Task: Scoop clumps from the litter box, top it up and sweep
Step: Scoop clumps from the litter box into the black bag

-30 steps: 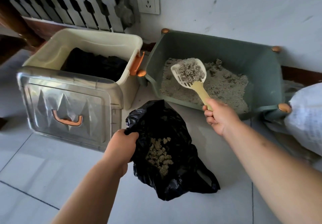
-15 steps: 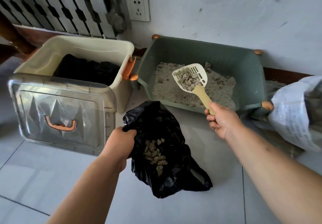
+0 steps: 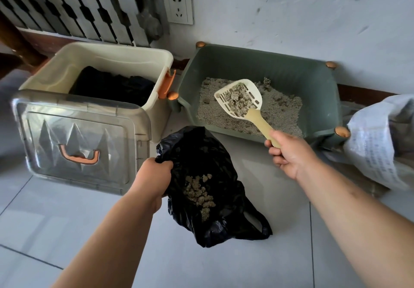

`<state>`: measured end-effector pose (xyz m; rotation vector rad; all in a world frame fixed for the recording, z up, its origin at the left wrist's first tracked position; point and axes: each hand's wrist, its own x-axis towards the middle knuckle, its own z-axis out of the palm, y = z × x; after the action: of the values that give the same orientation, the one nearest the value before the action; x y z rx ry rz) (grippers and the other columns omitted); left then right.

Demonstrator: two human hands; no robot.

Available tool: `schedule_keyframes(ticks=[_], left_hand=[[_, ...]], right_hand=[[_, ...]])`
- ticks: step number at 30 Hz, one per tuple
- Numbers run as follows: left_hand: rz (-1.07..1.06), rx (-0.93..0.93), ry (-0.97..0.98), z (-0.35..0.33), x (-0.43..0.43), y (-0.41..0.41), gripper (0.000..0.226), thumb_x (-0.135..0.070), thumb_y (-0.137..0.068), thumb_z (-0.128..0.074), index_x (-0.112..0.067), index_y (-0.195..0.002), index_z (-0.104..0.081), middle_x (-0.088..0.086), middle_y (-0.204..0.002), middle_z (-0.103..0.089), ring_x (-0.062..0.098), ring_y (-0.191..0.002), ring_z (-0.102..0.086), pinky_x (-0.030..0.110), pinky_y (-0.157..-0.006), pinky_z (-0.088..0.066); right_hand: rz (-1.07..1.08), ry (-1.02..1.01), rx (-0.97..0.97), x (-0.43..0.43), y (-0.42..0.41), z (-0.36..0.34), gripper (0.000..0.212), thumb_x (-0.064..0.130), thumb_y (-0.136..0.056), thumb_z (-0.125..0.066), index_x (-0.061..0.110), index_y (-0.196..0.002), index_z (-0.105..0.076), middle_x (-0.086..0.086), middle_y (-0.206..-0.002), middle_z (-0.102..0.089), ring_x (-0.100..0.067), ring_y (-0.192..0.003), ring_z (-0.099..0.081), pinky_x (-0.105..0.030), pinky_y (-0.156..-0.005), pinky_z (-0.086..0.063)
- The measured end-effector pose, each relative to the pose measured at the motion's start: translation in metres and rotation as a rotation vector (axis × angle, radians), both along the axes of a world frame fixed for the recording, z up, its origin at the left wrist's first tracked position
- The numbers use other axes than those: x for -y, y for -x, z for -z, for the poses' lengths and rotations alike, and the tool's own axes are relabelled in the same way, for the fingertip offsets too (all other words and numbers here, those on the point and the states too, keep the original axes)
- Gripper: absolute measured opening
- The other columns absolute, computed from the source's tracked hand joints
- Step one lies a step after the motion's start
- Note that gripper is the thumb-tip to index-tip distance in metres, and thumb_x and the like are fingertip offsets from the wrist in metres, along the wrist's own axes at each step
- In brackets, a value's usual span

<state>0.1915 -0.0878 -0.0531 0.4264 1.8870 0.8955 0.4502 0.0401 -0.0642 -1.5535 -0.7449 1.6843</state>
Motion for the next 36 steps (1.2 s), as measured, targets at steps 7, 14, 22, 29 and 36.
schedule_keyframes(ticks=[7,14,22,29,36], left_hand=[[-0.013,0.017,-0.024,0.001,-0.002,-0.001,0.011,-0.005,-0.093,-0.046,-0.010,-0.093,-0.056,0.011,-0.089,-0.053,0.026,-0.081,-0.050,0.040,-0.069,-0.043],[-0.091,0.038,-0.014,0.000,-0.004,-0.001,0.021,-0.004,-0.096,-0.045,0.005,-0.107,-0.060,0.017,-0.095,-0.062,0.031,-0.086,-0.061,0.041,-0.072,-0.053],[-0.167,0.026,0.001,0.010,-0.004,0.011,0.014,-0.004,-0.092,-0.046,-0.005,-0.098,-0.059,0.011,-0.093,-0.054,0.027,-0.083,-0.050,0.041,-0.068,-0.045],[-0.099,-0.055,0.020,0.012,-0.006,0.009,0.014,-0.012,-0.087,-0.051,0.000,-0.093,-0.055,0.012,-0.089,-0.054,0.029,-0.084,-0.052,0.048,-0.072,-0.050],[-0.054,0.006,-0.014,0.006,-0.009,0.001,0.019,-0.014,-0.074,-0.045,-0.019,-0.092,-0.049,0.004,-0.090,-0.044,0.026,-0.081,-0.039,0.043,-0.068,-0.033]], right_hand=[[-0.008,0.002,0.013,0.005,-0.008,-0.003,0.009,0.021,-0.095,-0.055,0.014,-0.095,-0.061,-0.002,-0.069,-0.052,0.000,-0.034,-0.033,-0.011,-0.029,-0.015],[-0.151,-0.034,0.034,0.017,-0.024,-0.013,0.011,0.021,-0.095,-0.055,0.013,-0.098,-0.062,-0.003,-0.070,-0.053,-0.001,-0.035,-0.031,-0.010,-0.032,-0.014],[-0.678,-0.096,0.317,0.042,-0.043,-0.015,0.021,0.018,-0.086,-0.067,0.025,-0.106,-0.073,-0.003,-0.065,-0.059,-0.008,-0.043,-0.031,-0.016,-0.041,-0.019],[-0.676,-0.286,0.403,0.042,-0.031,-0.017,0.034,0.007,-0.081,-0.071,0.033,-0.103,-0.074,0.005,-0.063,-0.048,-0.007,-0.047,-0.028,-0.015,-0.042,-0.024],[-0.443,-0.164,0.217,0.025,-0.051,-0.026,0.027,0.006,-0.089,-0.058,0.018,-0.110,-0.069,-0.007,-0.067,-0.058,-0.010,-0.047,-0.039,-0.014,-0.035,-0.020]])
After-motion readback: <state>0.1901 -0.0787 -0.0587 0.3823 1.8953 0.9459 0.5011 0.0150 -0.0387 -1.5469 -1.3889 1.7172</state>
